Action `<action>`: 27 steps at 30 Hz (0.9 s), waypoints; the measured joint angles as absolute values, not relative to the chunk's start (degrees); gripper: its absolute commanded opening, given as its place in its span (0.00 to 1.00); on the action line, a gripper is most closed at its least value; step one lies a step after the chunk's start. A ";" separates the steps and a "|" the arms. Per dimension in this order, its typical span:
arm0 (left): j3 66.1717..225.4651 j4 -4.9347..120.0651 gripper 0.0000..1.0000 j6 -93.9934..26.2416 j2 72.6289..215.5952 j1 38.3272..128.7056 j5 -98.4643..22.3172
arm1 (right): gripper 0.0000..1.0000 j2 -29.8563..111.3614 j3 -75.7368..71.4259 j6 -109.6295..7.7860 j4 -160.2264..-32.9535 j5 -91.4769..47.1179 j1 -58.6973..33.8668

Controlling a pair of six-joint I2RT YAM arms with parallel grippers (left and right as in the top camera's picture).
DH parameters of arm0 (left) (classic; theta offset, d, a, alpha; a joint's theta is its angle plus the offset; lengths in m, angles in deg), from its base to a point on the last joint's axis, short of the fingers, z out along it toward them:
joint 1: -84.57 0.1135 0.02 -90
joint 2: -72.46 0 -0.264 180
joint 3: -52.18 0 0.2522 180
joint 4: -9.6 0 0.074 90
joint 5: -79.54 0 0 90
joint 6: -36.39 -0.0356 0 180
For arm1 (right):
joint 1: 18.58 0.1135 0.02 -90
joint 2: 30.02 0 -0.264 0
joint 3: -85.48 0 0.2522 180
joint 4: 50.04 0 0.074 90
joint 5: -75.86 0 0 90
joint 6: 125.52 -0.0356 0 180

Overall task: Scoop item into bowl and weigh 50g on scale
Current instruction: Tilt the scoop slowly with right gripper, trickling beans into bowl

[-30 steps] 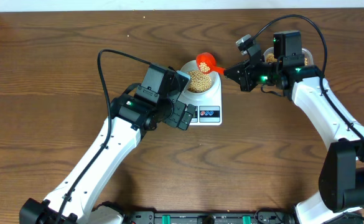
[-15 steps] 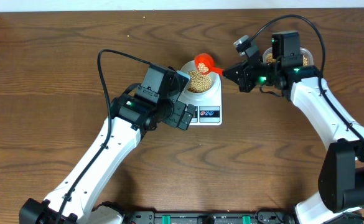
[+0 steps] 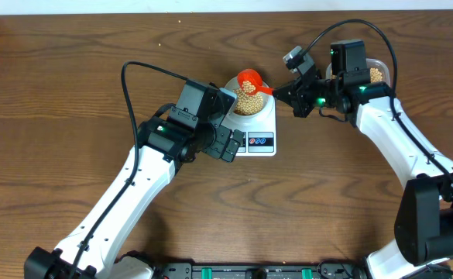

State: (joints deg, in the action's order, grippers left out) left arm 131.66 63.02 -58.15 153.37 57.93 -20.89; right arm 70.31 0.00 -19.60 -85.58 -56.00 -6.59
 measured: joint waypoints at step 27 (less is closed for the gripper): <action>131.66 63.02 1.00 -58.15 153.37 57.93 -20.89 | 0.01 70.31 0.00 -13.09 -85.58 -53.10 -4.60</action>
State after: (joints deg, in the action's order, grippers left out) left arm 131.66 63.02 -58.15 153.37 57.93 -20.89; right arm 70.31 0.00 -13.09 -85.58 -53.10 -4.60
